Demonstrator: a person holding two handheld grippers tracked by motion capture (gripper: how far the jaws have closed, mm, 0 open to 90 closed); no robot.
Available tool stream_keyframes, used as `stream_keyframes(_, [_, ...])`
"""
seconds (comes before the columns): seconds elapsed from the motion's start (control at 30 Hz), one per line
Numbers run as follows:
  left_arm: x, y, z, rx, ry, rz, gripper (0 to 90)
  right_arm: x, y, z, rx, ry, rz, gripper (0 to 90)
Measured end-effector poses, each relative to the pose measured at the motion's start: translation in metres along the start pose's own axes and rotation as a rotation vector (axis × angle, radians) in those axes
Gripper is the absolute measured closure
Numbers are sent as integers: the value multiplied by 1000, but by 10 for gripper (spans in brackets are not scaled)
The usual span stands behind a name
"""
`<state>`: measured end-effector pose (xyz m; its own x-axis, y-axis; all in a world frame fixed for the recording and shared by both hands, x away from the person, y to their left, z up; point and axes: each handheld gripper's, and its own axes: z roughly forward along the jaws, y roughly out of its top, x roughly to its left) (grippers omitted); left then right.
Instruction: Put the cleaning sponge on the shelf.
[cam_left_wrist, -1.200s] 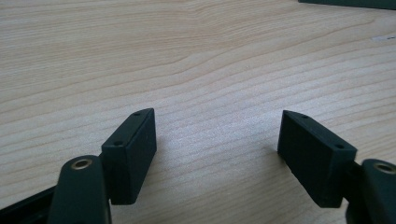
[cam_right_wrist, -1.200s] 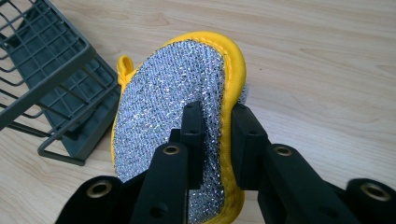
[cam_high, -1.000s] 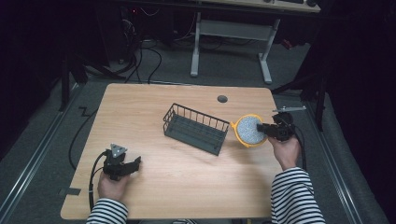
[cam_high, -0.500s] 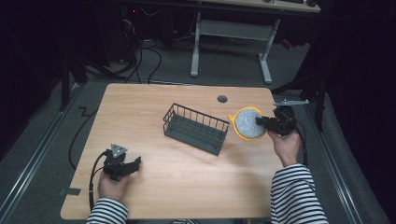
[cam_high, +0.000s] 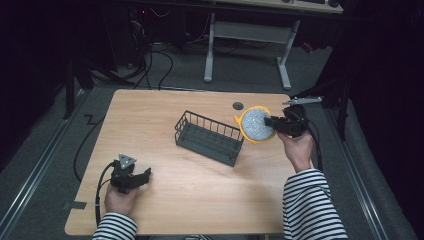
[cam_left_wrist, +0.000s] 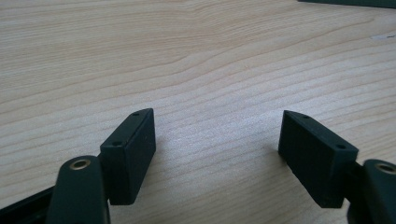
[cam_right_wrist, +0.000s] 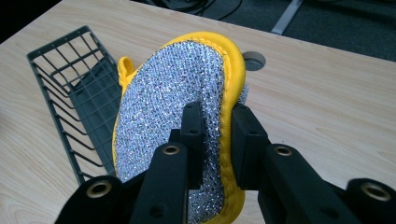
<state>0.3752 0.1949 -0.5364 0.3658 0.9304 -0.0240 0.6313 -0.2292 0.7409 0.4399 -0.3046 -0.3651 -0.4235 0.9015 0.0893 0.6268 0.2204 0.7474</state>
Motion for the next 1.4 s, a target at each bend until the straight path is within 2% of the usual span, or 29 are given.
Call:
stream_keyframes(0.3, [0, 0, 0, -2, 0, -2, 281, 23, 16, 15, 9, 10, -59, 771])
stream_keyframes(0.63, [0, 0, 0, -5, -2, -2, 280, 41, 21, 40, 31, 35, -81, 769])
stream_keyframes(1.0, [-1, 0, 0, 0, 2, 12, 280, 53, 17, 65, 45, 73, -83, 764])
stream_keyframes(1.4, [-2, 0, 0, -3, 2, 9, 280, 58, 7, 80, 70, 92, -80, 752])
